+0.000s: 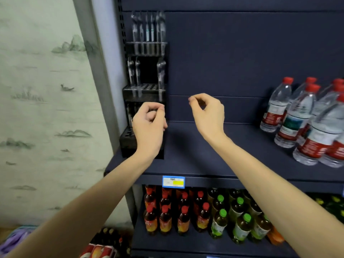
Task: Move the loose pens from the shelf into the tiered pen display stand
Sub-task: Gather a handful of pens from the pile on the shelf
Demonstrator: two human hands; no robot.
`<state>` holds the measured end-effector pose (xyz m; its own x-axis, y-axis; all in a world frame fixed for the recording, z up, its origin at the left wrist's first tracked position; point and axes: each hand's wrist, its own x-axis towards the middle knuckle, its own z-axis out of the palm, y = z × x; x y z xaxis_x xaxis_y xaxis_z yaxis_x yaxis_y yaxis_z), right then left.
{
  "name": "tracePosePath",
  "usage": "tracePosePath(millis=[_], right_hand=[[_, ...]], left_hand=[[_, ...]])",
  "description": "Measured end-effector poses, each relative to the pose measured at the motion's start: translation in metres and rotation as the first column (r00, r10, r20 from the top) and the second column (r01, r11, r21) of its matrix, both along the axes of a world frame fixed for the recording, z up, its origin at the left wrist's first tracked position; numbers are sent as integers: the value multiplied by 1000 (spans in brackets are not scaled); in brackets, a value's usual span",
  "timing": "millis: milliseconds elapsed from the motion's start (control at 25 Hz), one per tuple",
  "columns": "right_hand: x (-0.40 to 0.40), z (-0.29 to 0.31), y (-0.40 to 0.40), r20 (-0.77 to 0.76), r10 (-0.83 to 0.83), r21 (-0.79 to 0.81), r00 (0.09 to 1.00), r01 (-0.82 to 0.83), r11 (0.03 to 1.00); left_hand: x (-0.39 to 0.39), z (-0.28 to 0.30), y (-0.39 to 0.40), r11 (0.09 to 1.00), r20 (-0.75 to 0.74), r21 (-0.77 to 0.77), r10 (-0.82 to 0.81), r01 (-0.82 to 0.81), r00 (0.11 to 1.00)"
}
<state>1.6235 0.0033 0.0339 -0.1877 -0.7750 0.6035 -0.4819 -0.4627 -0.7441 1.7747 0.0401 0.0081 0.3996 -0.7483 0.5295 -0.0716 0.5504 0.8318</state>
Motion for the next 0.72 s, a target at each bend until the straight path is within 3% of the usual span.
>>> tracePosePath(millis=[200, 440, 720], right_hand=[[-132, -26, 22, 138, -1, 80, 990, -10, 997], [-311, -35, 88, 330, -2, -5, 944, 4, 1000], [-495, -49, 156, 303, -288, -4, 909, 303, 953]], left_hand=[[-131, -8, 0, 975, 86, 144, -185, 172, 979], [-329, -9, 31, 940, 70, 63, -338, 334, 939], [-534, -13, 68, 788, 126, 141, -615, 600, 778]])
